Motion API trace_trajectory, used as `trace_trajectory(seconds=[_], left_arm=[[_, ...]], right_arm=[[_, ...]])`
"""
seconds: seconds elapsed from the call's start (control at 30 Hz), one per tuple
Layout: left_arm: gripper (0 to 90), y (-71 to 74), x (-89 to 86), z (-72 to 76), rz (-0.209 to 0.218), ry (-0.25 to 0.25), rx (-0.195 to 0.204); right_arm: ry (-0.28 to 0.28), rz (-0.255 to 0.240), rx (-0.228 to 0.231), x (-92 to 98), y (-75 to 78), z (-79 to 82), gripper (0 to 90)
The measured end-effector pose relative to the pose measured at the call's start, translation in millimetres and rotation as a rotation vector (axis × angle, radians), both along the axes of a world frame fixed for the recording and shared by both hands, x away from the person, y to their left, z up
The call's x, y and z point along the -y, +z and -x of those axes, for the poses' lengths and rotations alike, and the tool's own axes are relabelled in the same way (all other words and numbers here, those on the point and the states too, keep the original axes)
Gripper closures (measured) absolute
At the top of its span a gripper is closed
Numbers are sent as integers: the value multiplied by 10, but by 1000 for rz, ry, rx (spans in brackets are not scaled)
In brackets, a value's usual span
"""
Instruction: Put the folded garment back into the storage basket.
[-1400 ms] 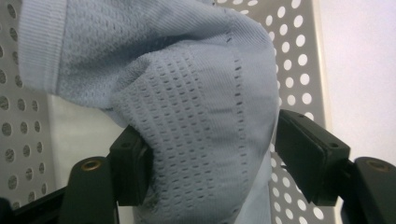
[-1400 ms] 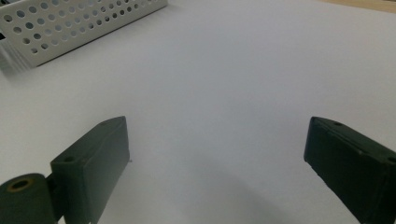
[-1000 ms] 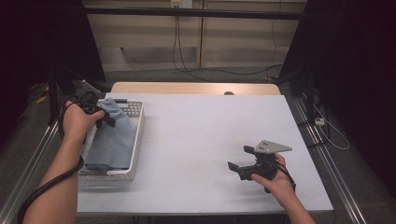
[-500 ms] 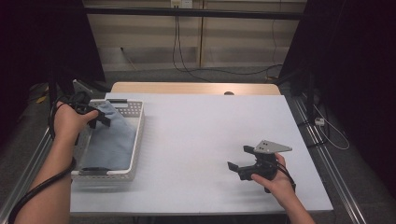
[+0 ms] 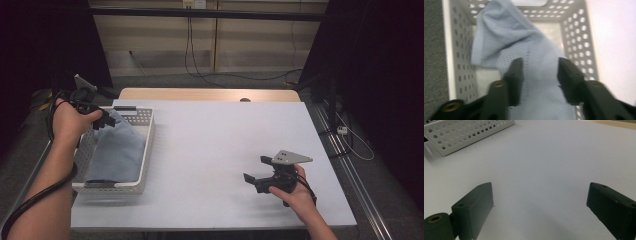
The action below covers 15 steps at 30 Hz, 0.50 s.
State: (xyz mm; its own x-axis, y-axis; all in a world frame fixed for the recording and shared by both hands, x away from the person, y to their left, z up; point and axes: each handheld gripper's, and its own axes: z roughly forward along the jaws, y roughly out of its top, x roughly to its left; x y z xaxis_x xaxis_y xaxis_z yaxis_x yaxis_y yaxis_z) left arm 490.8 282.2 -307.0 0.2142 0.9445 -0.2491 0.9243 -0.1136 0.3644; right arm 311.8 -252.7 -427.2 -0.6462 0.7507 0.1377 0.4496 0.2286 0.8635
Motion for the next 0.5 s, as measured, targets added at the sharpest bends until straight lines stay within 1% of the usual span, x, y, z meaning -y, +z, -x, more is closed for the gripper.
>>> trace_trajectory(seconds=[0.1,0.13,0.17,0.2,0.23,0.3,0.37,0.43,0.47,0.5], left_arm=[[702,-29,53,7,7,-12,1],[726,-49,55,4,20,-24,5],[748,-78,70,5,27,-21,13],[764,-107,75,2,22,-33,15],[777,-139,76,-2,19,-44,19],[790,-198,96,-3,30,-40,17],[801,-249,104,-2,27,-47,10],[814,-299,109,4,41,-46,7],[818,-324,103,8,41,-57,10],[825,-348,109,15,36,-51,10]], right_arm=[[3,2,2,-6,1,1,69],[2,1,1,-6,3,3,69],[1,1,2,-4,4,5,69],[1,1,2,-1,6,6,69],[1,0,1,2,6,7,69],[-1,0,1,9,5,7,69],[-1,0,2,12,6,6,69],[-1,0,2,11,8,6,69],[-1,0,3,10,8,6,69],[-1,0,3,10,9,6,69]])
